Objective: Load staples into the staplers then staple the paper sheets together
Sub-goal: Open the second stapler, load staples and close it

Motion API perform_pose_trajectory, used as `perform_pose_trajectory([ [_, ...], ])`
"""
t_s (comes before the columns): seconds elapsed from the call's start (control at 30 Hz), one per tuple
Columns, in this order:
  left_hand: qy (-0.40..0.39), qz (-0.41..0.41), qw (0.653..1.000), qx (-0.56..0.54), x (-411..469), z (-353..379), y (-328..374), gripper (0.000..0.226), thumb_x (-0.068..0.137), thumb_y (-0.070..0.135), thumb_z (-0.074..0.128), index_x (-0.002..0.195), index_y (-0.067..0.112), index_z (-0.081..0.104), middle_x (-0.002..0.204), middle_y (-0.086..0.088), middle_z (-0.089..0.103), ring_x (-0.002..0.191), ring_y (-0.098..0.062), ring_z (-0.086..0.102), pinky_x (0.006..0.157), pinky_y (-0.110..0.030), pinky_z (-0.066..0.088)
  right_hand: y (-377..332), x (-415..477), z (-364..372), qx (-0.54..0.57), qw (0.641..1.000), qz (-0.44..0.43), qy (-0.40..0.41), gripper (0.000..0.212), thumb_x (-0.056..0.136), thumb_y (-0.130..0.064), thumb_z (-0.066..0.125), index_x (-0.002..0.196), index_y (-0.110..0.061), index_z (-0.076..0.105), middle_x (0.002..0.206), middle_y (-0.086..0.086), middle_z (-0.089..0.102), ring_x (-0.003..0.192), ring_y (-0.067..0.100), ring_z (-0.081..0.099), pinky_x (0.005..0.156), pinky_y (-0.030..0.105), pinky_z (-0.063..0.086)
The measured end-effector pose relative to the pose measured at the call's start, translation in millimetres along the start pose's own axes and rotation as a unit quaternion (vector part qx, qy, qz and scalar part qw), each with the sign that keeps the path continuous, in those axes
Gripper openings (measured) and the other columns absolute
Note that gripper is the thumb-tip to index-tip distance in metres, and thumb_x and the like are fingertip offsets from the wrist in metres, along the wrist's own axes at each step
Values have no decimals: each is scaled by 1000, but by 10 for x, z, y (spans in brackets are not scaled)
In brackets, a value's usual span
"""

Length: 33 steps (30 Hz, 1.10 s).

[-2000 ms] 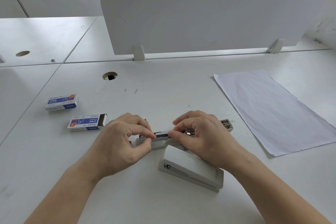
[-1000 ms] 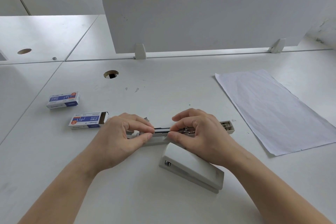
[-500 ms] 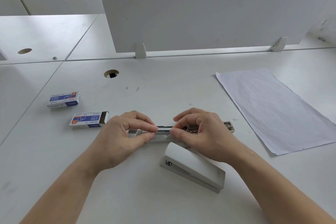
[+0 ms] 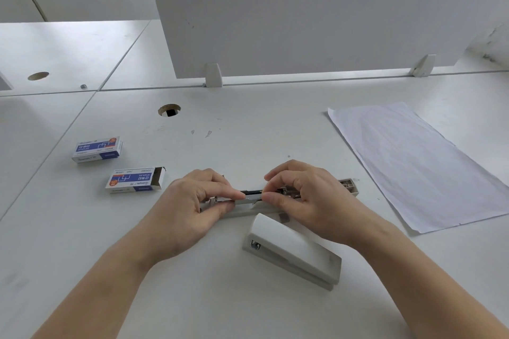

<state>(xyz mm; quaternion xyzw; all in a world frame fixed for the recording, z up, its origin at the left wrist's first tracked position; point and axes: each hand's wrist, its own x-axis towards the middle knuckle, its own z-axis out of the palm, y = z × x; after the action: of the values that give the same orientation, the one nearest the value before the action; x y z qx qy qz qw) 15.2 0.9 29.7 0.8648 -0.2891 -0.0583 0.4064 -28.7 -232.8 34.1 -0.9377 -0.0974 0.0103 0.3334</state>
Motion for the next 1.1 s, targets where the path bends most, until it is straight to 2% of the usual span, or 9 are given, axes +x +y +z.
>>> perform_pose_trajectory([
  [0.13, 34, -14, 999, 0, 20, -23, -4, 22, 77, 17, 78, 83, 38, 76, 87, 17, 70, 93, -10, 60, 75, -22, 45, -52, 13, 20, -4, 1000, -6, -12, 13, 95, -40, 63, 98, -31, 72, 117, -22, 58, 78, -15, 54, 73, 9, 38],
  [0.2, 36, -16, 999, -6, 22, -24, -4, 22, 76, 17, 79, 82, 37, 76, 86, 18, 72, 94, -9, 61, 76, -26, 47, -75, 44, 27, 10, 1000, 13, -11, 12, 93, -40, 65, 94, -31, 72, 117, -22, 60, 74, -8, 56, 72, 12, 40],
  [0.33, 40, -17, 999, -5, 25, -31, -21, 21, 75, 17, 80, 79, 37, 77, 87, 21, 72, 96, -6, 62, 75, -24, 47, -99, 109, 26, 70, 995, 62, -16, 13, 91, -38, 67, 88, -28, 73, 115, -22, 62, 84, 15, 66, 85, 34, 53],
  [0.5, 37, -11, 999, 0, 33, -27, -34, 19, 77, 17, 79, 80, 36, 77, 88, 19, 72, 97, -8, 61, 75, -25, 47, -99, 76, 81, 33, 998, 38, 30, 11, 91, -41, 66, 87, -31, 70, 106, -17, 63, 71, 3, 60, 74, 22, 48],
  [0.6, 39, -12, 999, 0, 36, -32, -50, 20, 76, 17, 79, 80, 36, 77, 88, 20, 72, 96, -8, 61, 75, -27, 47, -74, 78, 89, 5, 997, 19, 70, 9, 91, -42, 66, 92, -33, 67, 97, -14, 64, 85, 1, 63, 72, 16, 46],
  [0.67, 37, -13, 999, 2, 35, -33, -51, 19, 76, 18, 79, 80, 37, 77, 89, 21, 72, 97, -8, 61, 75, -26, 47, -55, 80, 68, -2, 997, 5, 75, 13, 91, -43, 67, 97, -31, 68, 96, -14, 65, 85, 3, 65, 73, 16, 49],
  [0.77, 41, -14, 999, 8, 34, -36, -49, 18, 77, 20, 78, 80, 37, 76, 89, 23, 72, 97, -6, 61, 76, -25, 48, -47, 67, 49, -58, 995, -52, 65, 19, 95, -41, 63, 105, -28, 73, 102, -14, 66, 79, 4, 65, 71, 22, 50],
  [0.9, 40, -18, 999, 2, 33, -35, -67, 19, 76, 19, 79, 79, 37, 76, 90, 25, 72, 97, -6, 61, 76, -25, 47, -109, 51, -34, -171, 976, -125, 59, 22, 97, -40, 57, 101, -29, 76, 103, -14, 68, 71, 13, 65, 63, 32, 55],
  [1.1, 45, -30, 999, -5, 40, -31, -64, 21, 76, 19, 79, 80, 40, 75, 89, 25, 72, 100, -5, 60, 75, -19, 44, -217, 23, 9, -326, 932, -155, 45, 28, 105, -32, 43, 92, -22, 65, 91, -7, 60, 68, 16, 61, 51, 33, 49],
])
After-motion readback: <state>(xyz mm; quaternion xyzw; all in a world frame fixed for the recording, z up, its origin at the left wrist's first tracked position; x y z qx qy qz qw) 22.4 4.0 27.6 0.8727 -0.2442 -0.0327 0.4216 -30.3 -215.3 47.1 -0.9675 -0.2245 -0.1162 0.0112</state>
